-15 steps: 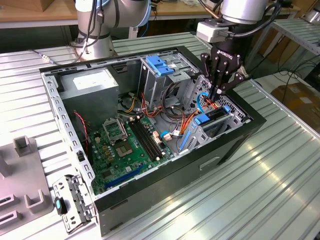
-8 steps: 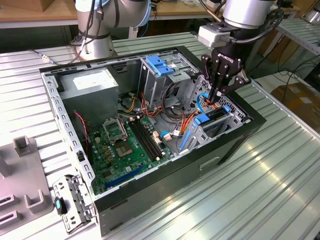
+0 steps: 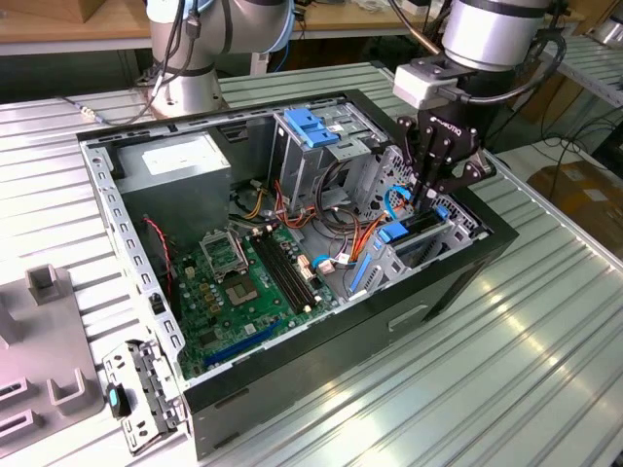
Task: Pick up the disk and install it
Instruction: 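Insert the second disk wire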
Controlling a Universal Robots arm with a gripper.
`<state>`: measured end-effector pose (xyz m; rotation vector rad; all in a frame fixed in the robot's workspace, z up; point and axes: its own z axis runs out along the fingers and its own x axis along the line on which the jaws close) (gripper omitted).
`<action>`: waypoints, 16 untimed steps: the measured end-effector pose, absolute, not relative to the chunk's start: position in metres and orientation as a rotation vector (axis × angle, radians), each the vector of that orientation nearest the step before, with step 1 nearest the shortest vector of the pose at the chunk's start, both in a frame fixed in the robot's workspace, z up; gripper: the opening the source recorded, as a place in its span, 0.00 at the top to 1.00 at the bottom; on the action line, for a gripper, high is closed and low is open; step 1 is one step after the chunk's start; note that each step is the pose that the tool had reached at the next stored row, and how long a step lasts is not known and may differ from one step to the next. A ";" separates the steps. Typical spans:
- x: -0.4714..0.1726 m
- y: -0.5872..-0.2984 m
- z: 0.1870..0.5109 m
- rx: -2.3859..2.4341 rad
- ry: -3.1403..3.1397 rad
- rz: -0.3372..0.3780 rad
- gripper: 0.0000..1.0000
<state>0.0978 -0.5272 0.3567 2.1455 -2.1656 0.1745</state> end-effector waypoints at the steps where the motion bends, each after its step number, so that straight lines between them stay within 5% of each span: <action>1: 0.097 -0.528 0.356 2.150 -2.166 0.170 0.84; 16: 0.094 -0.532 0.355 2.184 -2.176 0.135 0.84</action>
